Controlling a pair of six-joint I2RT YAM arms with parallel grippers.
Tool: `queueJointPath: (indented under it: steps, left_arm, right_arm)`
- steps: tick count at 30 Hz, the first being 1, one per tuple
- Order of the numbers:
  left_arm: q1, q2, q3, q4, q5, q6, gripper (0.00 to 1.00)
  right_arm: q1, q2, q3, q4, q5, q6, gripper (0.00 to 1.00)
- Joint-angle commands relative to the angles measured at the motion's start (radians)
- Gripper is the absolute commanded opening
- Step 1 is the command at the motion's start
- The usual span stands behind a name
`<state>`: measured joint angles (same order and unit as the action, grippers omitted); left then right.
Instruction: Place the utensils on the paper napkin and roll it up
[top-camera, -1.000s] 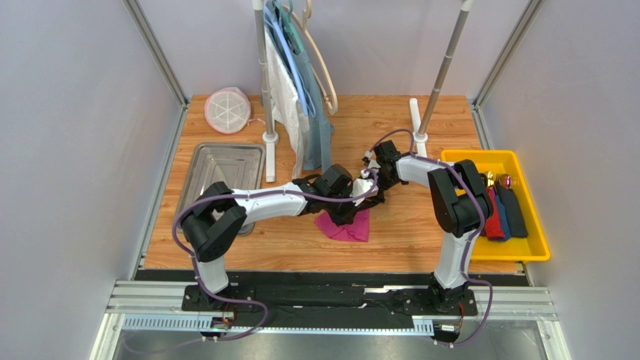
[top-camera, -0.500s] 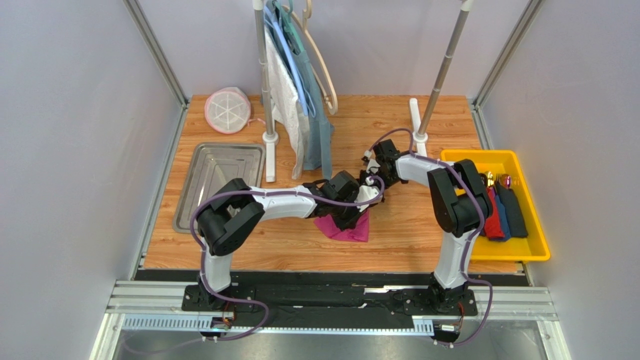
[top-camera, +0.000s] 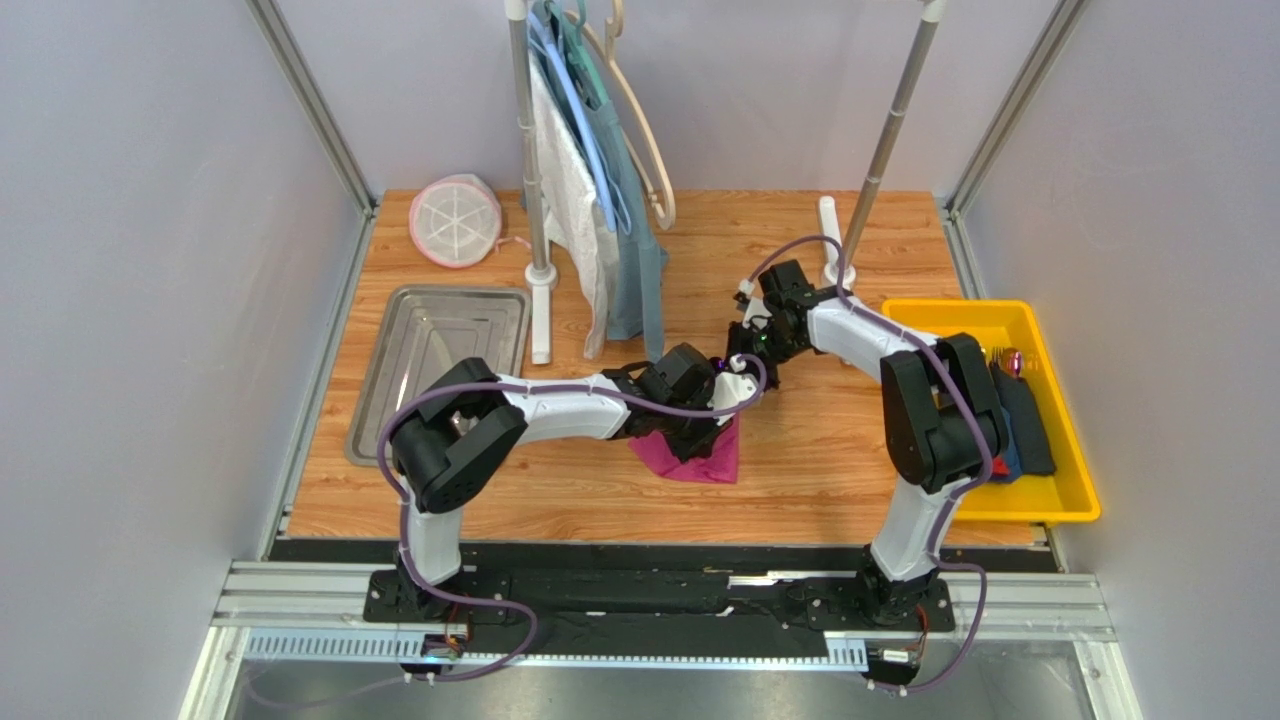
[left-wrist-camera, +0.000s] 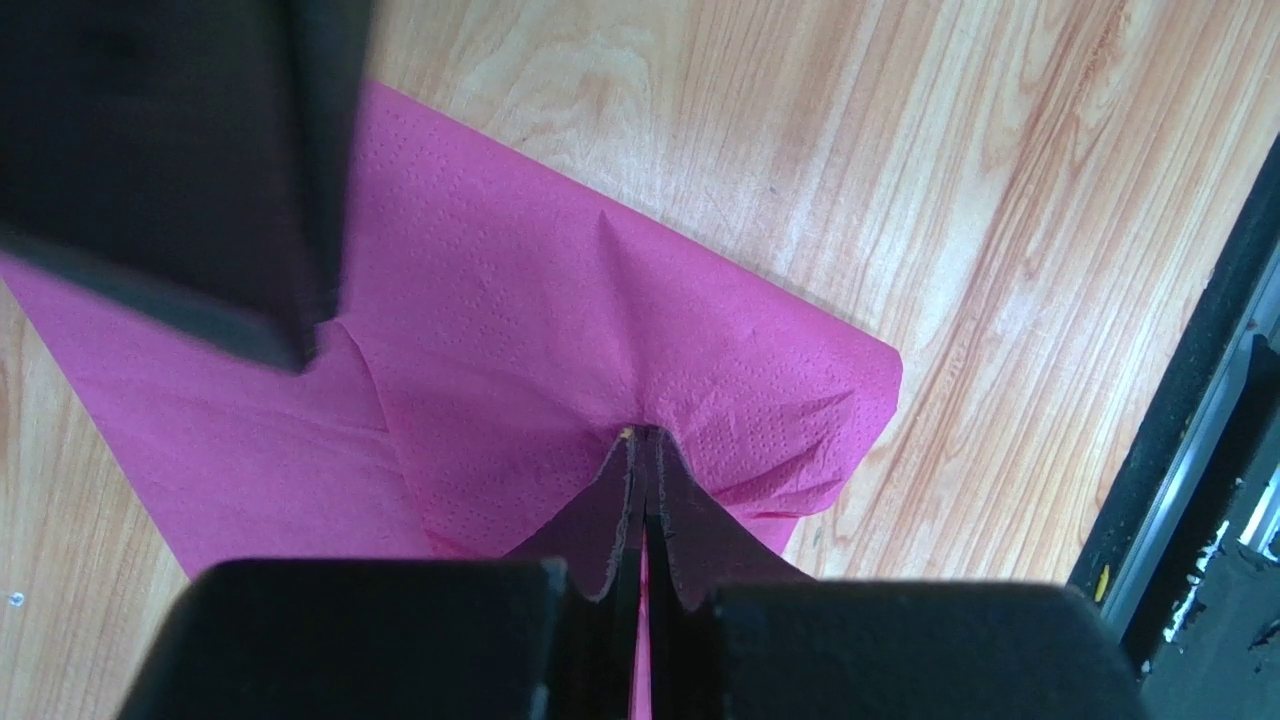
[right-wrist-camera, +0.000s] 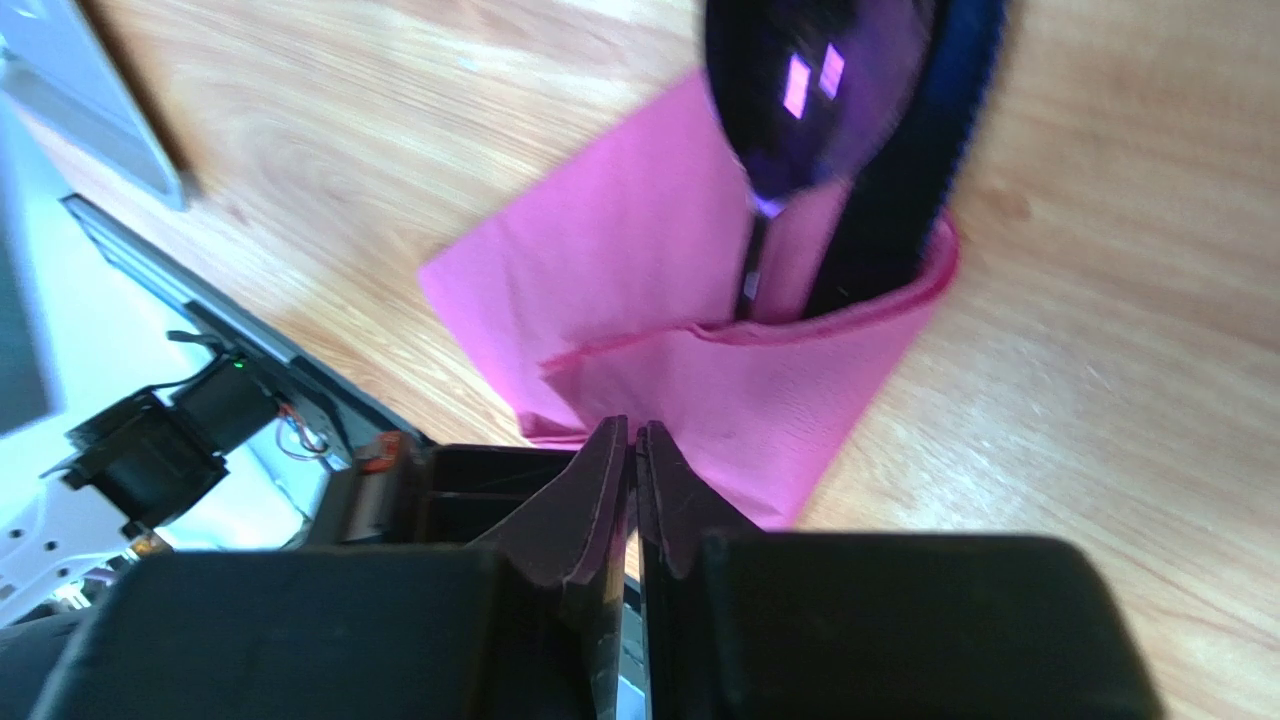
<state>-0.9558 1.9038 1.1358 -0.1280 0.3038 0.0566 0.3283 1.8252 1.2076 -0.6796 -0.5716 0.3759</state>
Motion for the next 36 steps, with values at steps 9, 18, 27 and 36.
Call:
queueJointPath:
  steps: [9, 18, 27, 36]
  left_arm:
    - [-0.001, 0.021, -0.022, -0.067, -0.023, 0.020, 0.00]
    - [-0.001, 0.015, -0.019, -0.075, -0.025, 0.037, 0.00]
    - [0.000, 0.008, -0.028, -0.067, -0.025, 0.034, 0.00]
    - [0.002, 0.005, -0.028, -0.065, -0.023, 0.032, 0.00]
  right_arm:
    - [0.020, 0.060, -0.063, 0.054, 0.087, -0.022, 0.08]
    - [0.025, 0.048, -0.049, 0.080, 0.017, -0.009, 0.07]
    - [0.026, 0.025, -0.042, 0.087, -0.022, 0.017, 0.06]
    - [0.041, 0.085, -0.052, 0.137, 0.003, 0.023, 0.05]
